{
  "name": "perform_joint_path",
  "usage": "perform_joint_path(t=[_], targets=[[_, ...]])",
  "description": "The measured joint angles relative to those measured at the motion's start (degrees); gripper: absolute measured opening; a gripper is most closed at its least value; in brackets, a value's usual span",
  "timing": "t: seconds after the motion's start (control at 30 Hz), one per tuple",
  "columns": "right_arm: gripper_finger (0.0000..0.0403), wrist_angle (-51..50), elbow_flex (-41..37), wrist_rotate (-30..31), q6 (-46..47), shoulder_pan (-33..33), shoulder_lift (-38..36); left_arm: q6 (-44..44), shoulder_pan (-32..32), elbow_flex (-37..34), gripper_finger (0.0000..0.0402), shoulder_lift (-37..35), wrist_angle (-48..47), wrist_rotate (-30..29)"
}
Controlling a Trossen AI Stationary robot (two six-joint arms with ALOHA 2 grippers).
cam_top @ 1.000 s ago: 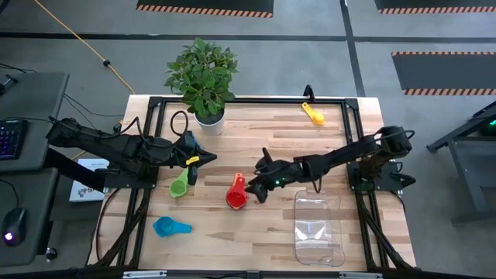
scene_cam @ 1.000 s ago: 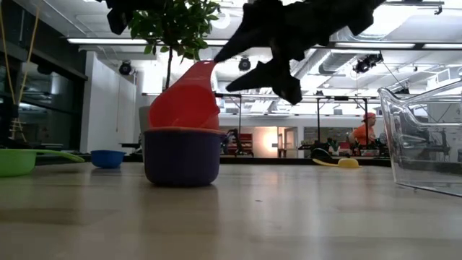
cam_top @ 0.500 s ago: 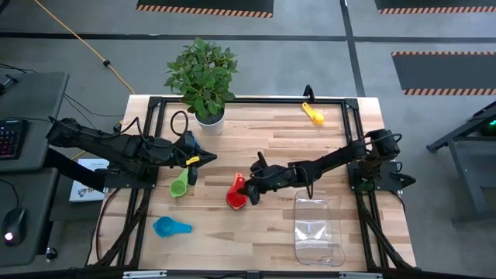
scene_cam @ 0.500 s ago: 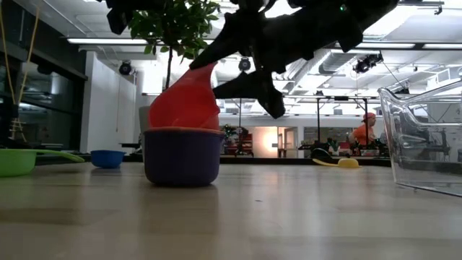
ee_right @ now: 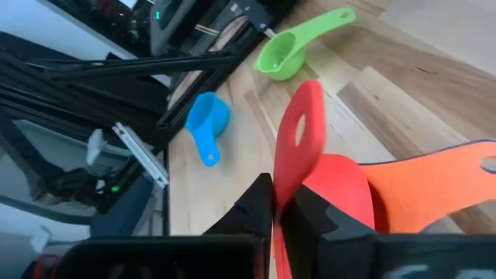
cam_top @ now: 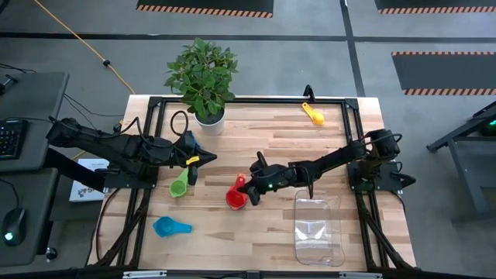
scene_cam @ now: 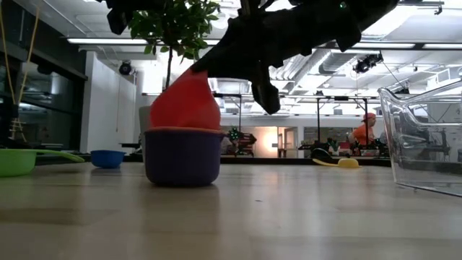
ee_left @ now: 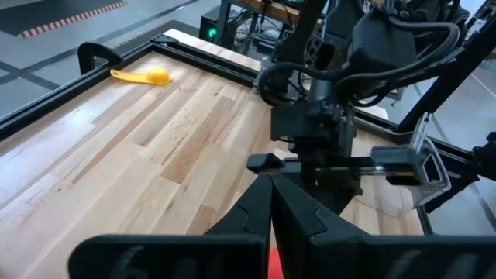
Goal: Nest measuring cups in basket
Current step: Stack the red measuring cup on top of the orange measuring cup
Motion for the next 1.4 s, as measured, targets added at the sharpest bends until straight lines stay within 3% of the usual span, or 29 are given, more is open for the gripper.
perform_joint_path(t=[0.47,0.6,0.7,0.83,0.9,1.07,1.4], targets=[[0.0002,-0.8,0.0,-4.7,-2.5,-3.0,-5.1,0.0,0.0,0.0,0.0,0.0,-0.6,0.0],[0.0002,-1.1,0.0,-9.1,-2.3,-5.3,-7.3,0.0,0.0,0.0,0.0,0.0,-0.8,0.0],[0.0001,0.5,0.0,-16.7,-0.3,-6.7,-7.8,0.0,0.0,0.0,0.0,0.0,-0.8,0.0],[0.0001,4.7,-0.6,-27.7,3.2,-7.2,-5.4,0.0,0.0,0.0,0.0,0.0,-0.9,0.0],[0.0001,7.6,-0.9,-30.3,4.4,-7.1,-3.2,0.0,0.0,0.0,0.0,0.0,-0.9,0.0],[0.0001,14.4,-0.9,-31.1,7.1,-8.9,1.7,0.0,0.0,0.0,0.0,0.0,-1.0,-0.1],[0.0,16.7,-1.0,-33.2,10.3,-11.2,6.9,0.0,0.0,0.0,0.0,0.0,-1.0,-0.2]])
